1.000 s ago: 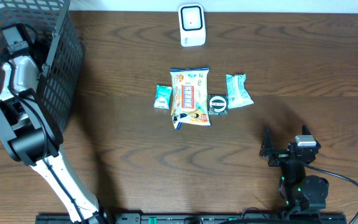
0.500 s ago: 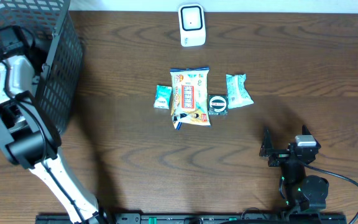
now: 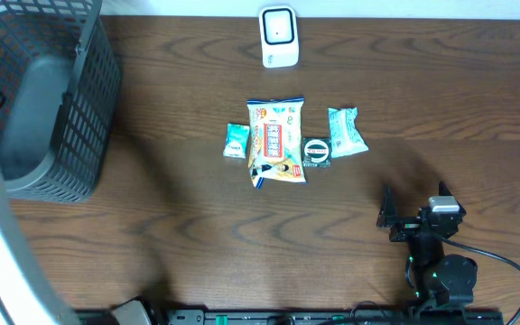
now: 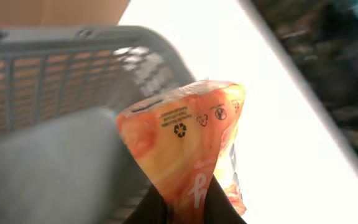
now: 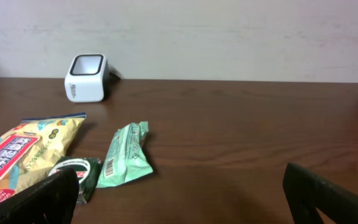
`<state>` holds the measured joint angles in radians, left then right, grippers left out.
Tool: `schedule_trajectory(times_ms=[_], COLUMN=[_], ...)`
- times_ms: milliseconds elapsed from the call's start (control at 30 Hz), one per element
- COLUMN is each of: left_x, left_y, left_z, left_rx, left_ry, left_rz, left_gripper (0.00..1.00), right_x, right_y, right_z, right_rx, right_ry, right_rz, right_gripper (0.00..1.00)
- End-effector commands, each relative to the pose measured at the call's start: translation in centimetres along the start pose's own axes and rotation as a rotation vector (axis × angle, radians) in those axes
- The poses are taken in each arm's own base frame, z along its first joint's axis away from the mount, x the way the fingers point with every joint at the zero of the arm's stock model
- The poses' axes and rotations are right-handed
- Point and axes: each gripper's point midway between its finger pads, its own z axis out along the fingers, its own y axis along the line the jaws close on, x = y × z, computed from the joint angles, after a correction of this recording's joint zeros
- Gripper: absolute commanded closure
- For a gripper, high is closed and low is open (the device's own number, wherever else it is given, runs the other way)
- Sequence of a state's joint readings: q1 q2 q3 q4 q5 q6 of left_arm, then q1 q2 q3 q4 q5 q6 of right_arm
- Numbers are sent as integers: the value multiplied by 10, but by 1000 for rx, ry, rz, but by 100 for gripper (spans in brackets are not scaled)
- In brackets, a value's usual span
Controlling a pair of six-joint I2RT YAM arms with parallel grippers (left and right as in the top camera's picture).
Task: Scan the item barcode
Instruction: 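Reach into the basket and grasp the small orange box with the left gripper, then hold the orange box up in front of the scanner with the left gripper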
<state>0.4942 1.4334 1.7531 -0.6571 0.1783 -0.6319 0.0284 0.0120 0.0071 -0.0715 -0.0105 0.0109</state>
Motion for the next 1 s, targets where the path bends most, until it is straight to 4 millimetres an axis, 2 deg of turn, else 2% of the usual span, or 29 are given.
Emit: schedule_trajectory(times_ms=[0, 133, 200, 367, 500, 533, 600, 800, 967], left_x=[15, 58, 84, 155, 220, 240, 263, 324, 381], left_y=[-51, -104, -120, -148, -162, -162, -154, -104, -72], left_z=[-62, -111, -124, -136, -137, -133, -119, -52, -14], left_rx=[221, 459, 520, 621, 699, 697, 629, 262, 152], left_ry=[55, 182, 256, 452, 602, 643, 680, 747, 889], left_rz=[32, 142, 182, 327, 532, 590, 661, 879, 1037], left_gripper=[92, 93, 93, 93, 93, 92, 93, 92, 92], right_x=[1, 1, 1, 1, 1, 1, 1, 1, 1], right_y=[0, 0, 0, 0, 0, 0, 0, 0, 0], right_z=[0, 0, 0, 0, 0, 0, 0, 0, 0], right_rx=[2, 2, 2, 2, 2, 2, 2, 2, 2], right_ry=[1, 1, 1, 2, 2, 1, 1, 2, 2], right_rz=[-8, -8, -8, -8, -8, -8, -8, -8, -8], right_gripper=[1, 1, 1, 1, 1, 1, 1, 1, 1])
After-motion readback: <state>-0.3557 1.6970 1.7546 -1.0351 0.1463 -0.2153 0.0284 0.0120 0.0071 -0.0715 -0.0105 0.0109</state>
